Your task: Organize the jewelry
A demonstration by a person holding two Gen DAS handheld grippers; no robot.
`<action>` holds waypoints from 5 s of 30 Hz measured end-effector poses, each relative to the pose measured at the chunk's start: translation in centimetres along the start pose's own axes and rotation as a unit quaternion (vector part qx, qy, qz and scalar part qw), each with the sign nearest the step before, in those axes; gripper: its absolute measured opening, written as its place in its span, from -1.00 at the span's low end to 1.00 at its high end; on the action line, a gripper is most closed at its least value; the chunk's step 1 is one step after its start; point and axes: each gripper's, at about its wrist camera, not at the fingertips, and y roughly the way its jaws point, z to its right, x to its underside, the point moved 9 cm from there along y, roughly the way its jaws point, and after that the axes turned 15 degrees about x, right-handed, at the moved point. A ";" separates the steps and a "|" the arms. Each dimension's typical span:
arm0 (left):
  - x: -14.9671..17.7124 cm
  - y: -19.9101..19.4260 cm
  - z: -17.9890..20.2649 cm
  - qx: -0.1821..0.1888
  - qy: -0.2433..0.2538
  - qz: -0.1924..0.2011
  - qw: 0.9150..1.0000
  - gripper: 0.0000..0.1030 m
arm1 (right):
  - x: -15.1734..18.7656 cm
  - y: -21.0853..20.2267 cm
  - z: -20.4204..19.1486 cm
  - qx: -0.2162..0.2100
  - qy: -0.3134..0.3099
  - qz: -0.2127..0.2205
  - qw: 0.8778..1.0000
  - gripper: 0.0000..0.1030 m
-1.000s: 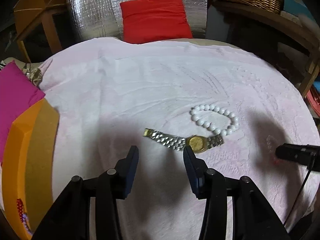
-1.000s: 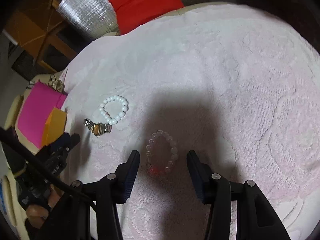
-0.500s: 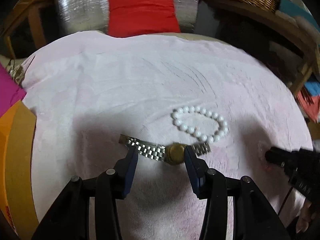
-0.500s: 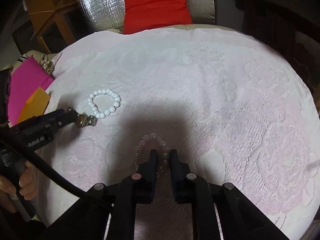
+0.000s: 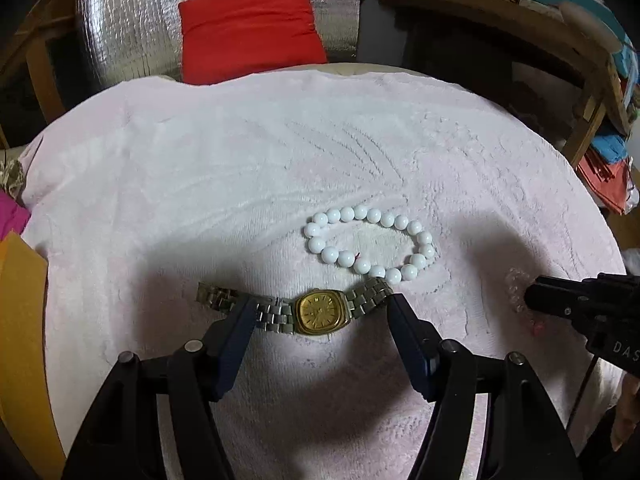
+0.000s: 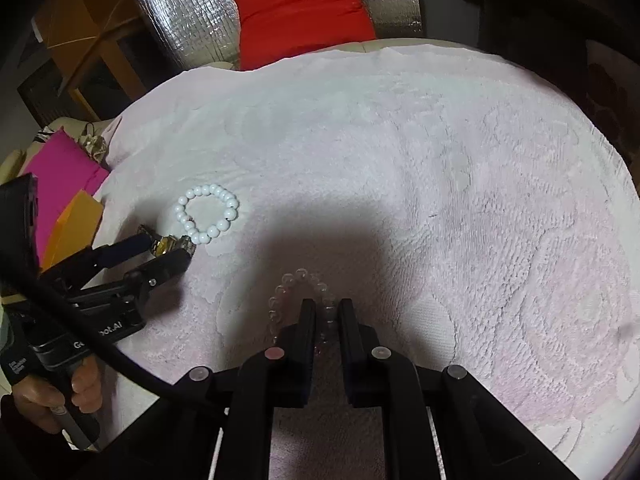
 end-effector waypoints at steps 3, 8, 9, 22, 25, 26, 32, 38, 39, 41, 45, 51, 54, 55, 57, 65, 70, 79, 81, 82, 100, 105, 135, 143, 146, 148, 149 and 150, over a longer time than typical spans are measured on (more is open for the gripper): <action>-0.2 -0.1 0.0 0.002 0.001 0.001 1.000 0.33 | 0.0 0.0 0.0 0.000 0.002 -0.001 1.000 -0.76; -0.6 -0.5 0.2 0.001 0.010 0.017 1.000 0.33 | 0.0 0.1 0.1 -0.003 0.007 -0.003 1.000 -0.76; -0.5 -0.3 0.2 0.000 0.014 0.012 1.000 0.33 | 0.0 0.1 0.1 -0.003 0.006 -0.002 1.000 -0.76; 1.2 -0.3 1.9 0.029 0.053 -0.017 0.998 -0.28 | 0.0 0.2 0.0 -0.001 0.007 -0.002 1.000 -0.76; 2.2 -1.1 2.2 0.052 0.039 -0.026 0.998 -0.41 | -0.1 0.2 0.1 0.001 0.007 -0.002 1.000 -0.76; 2.7 -1.3 2.2 0.060 0.031 -0.030 0.997 -0.43 | -0.2 0.2 0.1 0.002 0.007 -0.002 1.000 -0.75; 4.6 -2.8 2.6 0.072 0.031 -0.044 0.996 -0.53 | -0.4 0.4 -0.1 0.007 0.007 0.000 1.000 -0.75; 3.5 -3.3 1.4 0.053 0.008 -0.021 0.998 -0.17 | -0.5 0.5 -0.2 0.011 0.007 0.003 1.000 -0.75; 3.3 -3.2 1.3 0.050 0.004 -0.021 0.999 -0.08 | -0.6 0.5 -0.3 0.010 0.007 0.003 1.000 -0.75; 2.8 -2.7 1.3 0.041 0.002 -0.018 0.999 -0.01 | -0.5 0.5 -0.3 0.007 0.007 0.003 1.000 -0.74; 2.7 -2.1 2.0 0.066 -0.017 -0.025 0.997 0.08 | -0.5 0.5 -0.1 0.002 0.006 0.001 1.000 -0.74; 2.2 -0.9 2.9 0.062 -0.034 -0.030 0.997 0.28 | -0.3 0.5 0.5 -0.004 0.006 -0.001 1.000 -0.74; 2.0 -0.6 2.7 0.051 -0.047 -0.023 0.997 0.33 | -0.3 0.3 0.6 -0.005 0.006 -0.001 1.000 -0.74; 1.9 -0.5 2.4 0.042 -0.053 -0.020 0.997 0.33 | -0.3 0.3 0.6 -0.005 0.006 -0.001 1.000 -0.74; 1.7 -0.3 2.0 0.036 -0.061 -0.012 0.997 0.33 | -0.1 0.2 0.4 -0.005 0.005 -0.001 1.000 -0.74; 2.6 -1.2 2.1 0.049 -0.034 -0.022 0.998 -0.31 | 0.0 0.0 0.4 -0.004 0.006 -0.002 1.000 -0.74; 4.2 -2.8 0.5 0.039 -0.034 -0.043 0.998 -0.42 | -0.2 0.2 0.2 -0.001 0.007 -0.003 1.000 -0.74; 5.4 -5.5 -2.2 0.013 -0.038 -0.036 0.999 -0.41 | -0.6 0.5 -0.1 0.007 0.003 0.002 1.000 -0.76; 5.2 -5.7 -1.9 0.018 -0.034 -0.031 0.999 -0.28 | -0.6 0.6 -0.1 0.011 0.002 0.004 1.000 -0.76; 5.1 -5.6 -1.6 0.016 -0.030 -0.030 0.999 -0.14 | -0.6 0.6 -0.1 0.013 0.000 0.006 1.000 -0.76; 4.8 -3.4 -0.8 -0.053 0.028 -0.050 0.997 -0.02 | -0.5 0.5 0.0 0.012 -0.002 0.007 1.000 -0.74; 4.6 -3.3 -0.6 -0.061 0.036 -0.052 0.996 -0.01 | -0.5 0.5 0.3 0.001 0.001 0.002 1.000 -0.73; 4.5 -3.1 -0.6 -0.017 0.042 -0.043 0.998 -0.17 | 0.1 0.2 1.1 -0.025 0.027 -0.021 0.999 -0.72; 4.0 -2.7 0.2 0.009 0.025 -0.042 0.999 -0.61 | 0.3 0.1 1.0 -0.018 0.023 -0.020 0.999 -0.72; 3.8 -2.5 0.4 0.011 0.024 -0.042 0.999 -0.62 | 0.4 0.1 0.7 -0.015 0.021 -0.019 0.999 -0.72; 3.7 -2.3 0.4 0.011 0.016 -0.041 0.999 -0.62 | 0.5 0.1 0.6 -0.014 0.023 -0.019 0.999 -0.72; 3.6 -2.2 0.3 0.013 0.012 -0.040 0.999 -0.62 | 0.5 0.1 0.6 -0.013 0.024 -0.019 0.999 -0.72; 3.4 -2.1 0.2 0.015 0.007 -0.038 0.999 -0.62 | 0.5 0.1 0.5 -0.012 0.024 -0.019 0.999 -0.72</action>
